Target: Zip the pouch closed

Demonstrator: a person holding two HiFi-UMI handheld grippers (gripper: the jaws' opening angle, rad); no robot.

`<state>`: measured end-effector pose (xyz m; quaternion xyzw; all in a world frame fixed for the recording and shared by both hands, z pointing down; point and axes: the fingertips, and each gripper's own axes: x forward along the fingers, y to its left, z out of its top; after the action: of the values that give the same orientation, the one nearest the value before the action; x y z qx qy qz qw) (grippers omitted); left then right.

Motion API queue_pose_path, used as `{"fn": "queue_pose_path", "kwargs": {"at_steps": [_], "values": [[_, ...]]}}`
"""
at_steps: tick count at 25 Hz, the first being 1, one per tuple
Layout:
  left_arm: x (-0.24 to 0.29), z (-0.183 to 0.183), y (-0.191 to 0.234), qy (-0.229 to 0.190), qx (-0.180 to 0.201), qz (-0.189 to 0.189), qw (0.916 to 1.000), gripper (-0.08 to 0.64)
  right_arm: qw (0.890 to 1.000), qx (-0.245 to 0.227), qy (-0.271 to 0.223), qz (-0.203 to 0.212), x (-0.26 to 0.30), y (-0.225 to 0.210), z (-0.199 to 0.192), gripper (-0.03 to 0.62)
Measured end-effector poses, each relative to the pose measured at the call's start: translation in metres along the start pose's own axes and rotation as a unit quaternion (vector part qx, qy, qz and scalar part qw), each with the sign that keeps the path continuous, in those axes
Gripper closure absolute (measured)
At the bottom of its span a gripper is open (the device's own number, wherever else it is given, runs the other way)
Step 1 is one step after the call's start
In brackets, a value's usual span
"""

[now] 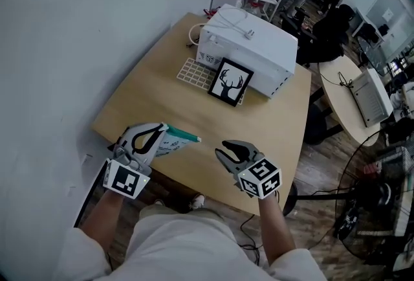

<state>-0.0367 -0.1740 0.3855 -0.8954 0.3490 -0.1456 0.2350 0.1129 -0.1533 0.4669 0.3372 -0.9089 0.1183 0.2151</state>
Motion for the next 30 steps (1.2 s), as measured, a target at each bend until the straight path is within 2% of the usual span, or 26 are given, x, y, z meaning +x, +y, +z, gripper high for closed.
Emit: {"fn": "queue_pose_path", "kwargs": {"at_steps": [4,8,11,13,15,22,30], "values": [[-0.007,-0.007,0.015,0.012,0.003,0.049,0.9987,0.535,0.999,0.014,-0.036,-0.025,-0.013,-0.003,0.01,0.475],[-0.017,-0.012,0.026,0.007,-0.005,0.085,0.9963,0.535,0.993,0.027,-0.09,-0.067,-0.034,-0.008,0.026,0.536],[-0.026,-0.013,0.038,-0.009,-0.055,0.11,0.9924,0.535,0.986,0.029,-0.128,-0.099,-0.053,-0.013,0.039,0.592],[-0.033,-0.014,0.046,-0.015,-0.097,0.125,0.9873,0.535,0.981,0.034,-0.15,-0.115,-0.067,-0.014,0.048,0.592],[-0.039,-0.013,0.054,-0.021,-0.123,0.136,0.9829,0.535,0.976,0.038,-0.169,-0.131,-0.082,-0.016,0.054,0.592],[-0.051,0.0,0.08,-0.058,-0.132,0.163,0.9761,0.535,0.958,0.04,-0.212,-0.191,-0.129,-0.03,0.069,0.592],[-0.073,0.003,0.104,-0.078,-0.193,0.188,0.9597,0.535,0.927,0.032,-0.248,-0.278,-0.183,-0.052,0.078,0.592]]}}
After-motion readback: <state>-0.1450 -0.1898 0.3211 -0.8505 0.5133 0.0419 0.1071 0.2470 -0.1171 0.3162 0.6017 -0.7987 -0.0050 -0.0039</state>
